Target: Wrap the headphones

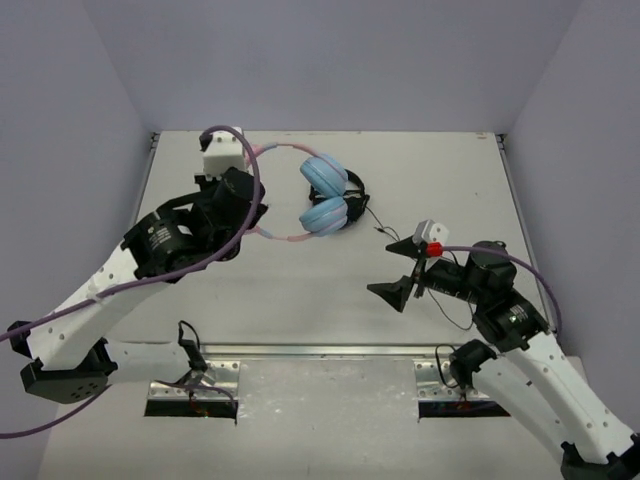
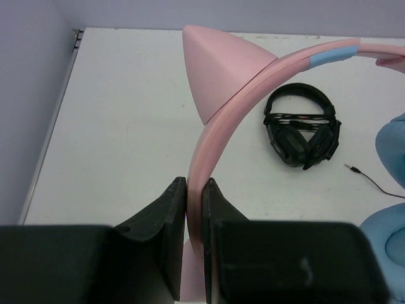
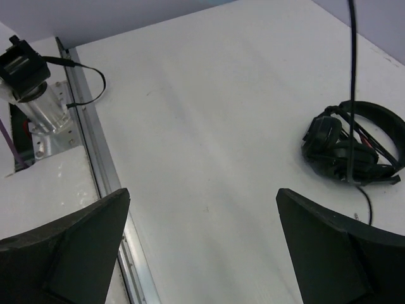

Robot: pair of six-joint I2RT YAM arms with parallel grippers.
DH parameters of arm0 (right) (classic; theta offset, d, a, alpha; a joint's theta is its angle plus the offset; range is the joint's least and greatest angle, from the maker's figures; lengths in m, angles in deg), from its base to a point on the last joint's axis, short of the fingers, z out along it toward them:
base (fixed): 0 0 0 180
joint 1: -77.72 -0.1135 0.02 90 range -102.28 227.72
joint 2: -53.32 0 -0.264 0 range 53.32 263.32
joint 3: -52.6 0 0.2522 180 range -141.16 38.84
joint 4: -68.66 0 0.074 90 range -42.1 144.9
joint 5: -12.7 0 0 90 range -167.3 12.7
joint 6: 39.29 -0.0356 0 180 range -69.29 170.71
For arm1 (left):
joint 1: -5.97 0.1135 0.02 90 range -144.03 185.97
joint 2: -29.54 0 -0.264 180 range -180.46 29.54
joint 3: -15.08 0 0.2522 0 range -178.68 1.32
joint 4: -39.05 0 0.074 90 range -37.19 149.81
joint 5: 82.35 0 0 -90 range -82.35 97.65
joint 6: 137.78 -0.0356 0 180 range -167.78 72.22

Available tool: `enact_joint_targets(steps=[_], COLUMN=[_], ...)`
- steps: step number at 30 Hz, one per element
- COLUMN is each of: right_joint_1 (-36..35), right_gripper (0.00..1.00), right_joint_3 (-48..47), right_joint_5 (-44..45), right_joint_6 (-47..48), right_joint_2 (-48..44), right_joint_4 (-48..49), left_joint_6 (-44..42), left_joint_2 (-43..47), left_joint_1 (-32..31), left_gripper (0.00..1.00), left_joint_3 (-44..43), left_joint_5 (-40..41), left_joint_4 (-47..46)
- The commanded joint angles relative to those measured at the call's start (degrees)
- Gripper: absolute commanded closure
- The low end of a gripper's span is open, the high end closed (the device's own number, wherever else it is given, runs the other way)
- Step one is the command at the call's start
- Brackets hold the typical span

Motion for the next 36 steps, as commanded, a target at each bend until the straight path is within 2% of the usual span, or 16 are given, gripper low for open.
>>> enact_joint_targets(steps=[1,6,10,12,16,20,23,29,32,33,36], right_joint_1=[0.2,0.2,0.2,0.2,0.2,0.2,0.2,0.1,0.2,0.1,0.2], right_gripper=[0.01,0.01,0.05,0.06,0.14,0.23,0.22,0.23,0.34,0.41,0.45], right_joint_3=[-3.9,-4.5,-2.0,0.9,2.5,2.4,2.4,0.2,0.4,0.6,1.9], right_joint_5=[-3.8,0.2,7.9,10.6,11.5,16.3,18.5,12.5,8.9,8.5,13.8], right_joint_6=[7.2,8.9,10.5,9.9,9.3,10.8,9.8,8.9,5.9,5.0,2.0], right_joint_2=[5.8,11.4,11.8,10.4,6.7,9.9,12.6,18.2,20.5,21.6,22.4], right_joint_4=[6.6,16.1,23.7,29.3,31.7,33.2,37.4,38.6,41.3,43.1,44.7], left_joint_6=[4.2,2.3,2.1,2.1,2.4,1.1,1.1,1.4,1.3,1.1,0.4], left_joint_2=[0.7,-1.8,-2.4,-2.3,-2.2,-0.9,0.0,1.5,2.9,3.1,3.9], left_joint_1=[0.0,0.0,0.0,0.0,0.0,0.0,0.0,0.0,0.0,0.0,0.0], left_gripper=[1.00,1.00,1.00,1.00,1.00,1.00,1.00,1.00,1.00,1.00,1.00], left_joint_3=[-8.0,-19.3,-25.3,-25.9,-24.8,-22.7,-23.3,-23.7,-23.5,-23.9,-24.0], left_joint_5=[0.4,-4.5,-6.5,-6.5,-5.5,-9.4,-9.3,-12.3,-14.0,-14.7,-14.9], left_joint_4=[4.4,7.9,10.6,11.6,12.0,9.0,7.8,6.3,4.3,4.1,3.4])
